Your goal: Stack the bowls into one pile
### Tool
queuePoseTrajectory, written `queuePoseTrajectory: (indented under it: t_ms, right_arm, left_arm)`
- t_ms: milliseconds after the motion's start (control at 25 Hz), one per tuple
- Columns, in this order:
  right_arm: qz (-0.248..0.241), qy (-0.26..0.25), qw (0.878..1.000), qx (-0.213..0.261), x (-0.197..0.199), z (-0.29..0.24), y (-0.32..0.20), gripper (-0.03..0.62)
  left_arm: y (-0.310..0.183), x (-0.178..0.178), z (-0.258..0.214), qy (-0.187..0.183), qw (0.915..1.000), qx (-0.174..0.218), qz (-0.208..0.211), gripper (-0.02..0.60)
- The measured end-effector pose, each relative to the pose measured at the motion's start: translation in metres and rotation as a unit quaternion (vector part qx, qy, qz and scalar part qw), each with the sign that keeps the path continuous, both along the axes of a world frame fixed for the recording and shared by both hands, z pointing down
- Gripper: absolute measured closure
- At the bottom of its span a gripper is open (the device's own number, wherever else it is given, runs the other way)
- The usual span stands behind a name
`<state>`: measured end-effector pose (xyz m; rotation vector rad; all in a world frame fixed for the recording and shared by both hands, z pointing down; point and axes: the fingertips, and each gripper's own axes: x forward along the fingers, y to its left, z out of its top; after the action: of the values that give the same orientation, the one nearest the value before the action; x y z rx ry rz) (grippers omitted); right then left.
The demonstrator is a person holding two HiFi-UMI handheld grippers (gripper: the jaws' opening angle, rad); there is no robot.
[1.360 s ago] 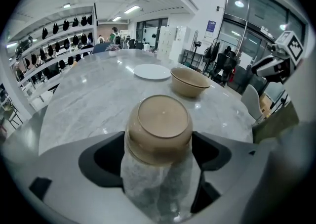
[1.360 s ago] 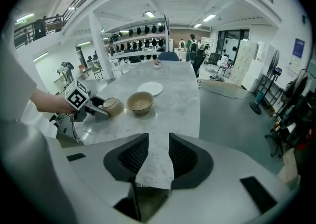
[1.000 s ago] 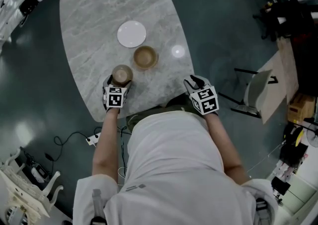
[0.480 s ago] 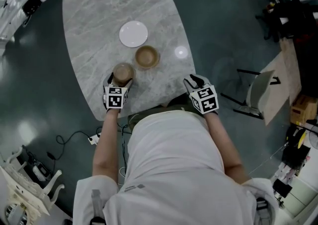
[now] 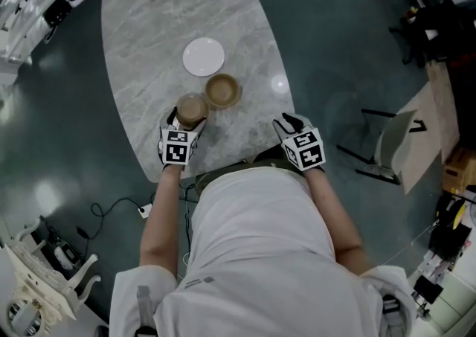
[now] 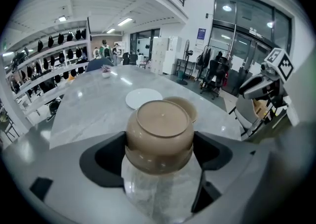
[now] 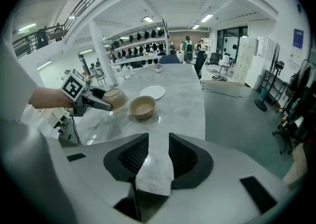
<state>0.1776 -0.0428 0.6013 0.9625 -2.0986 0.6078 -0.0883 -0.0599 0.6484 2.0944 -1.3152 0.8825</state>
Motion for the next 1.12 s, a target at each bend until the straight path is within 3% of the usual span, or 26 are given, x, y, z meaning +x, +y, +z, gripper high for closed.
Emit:
queuePoseTrajectory:
  t_ms: [1120]
  right_arm:
    - [0.023, -0.031, 0.999, -0.020, 0.041, 0.012, -0.020, 0.453]
  left_arm:
    - [-0.055, 0.076, 0.001, -0.016, 0.9990, -0.028, 0.032, 0.163]
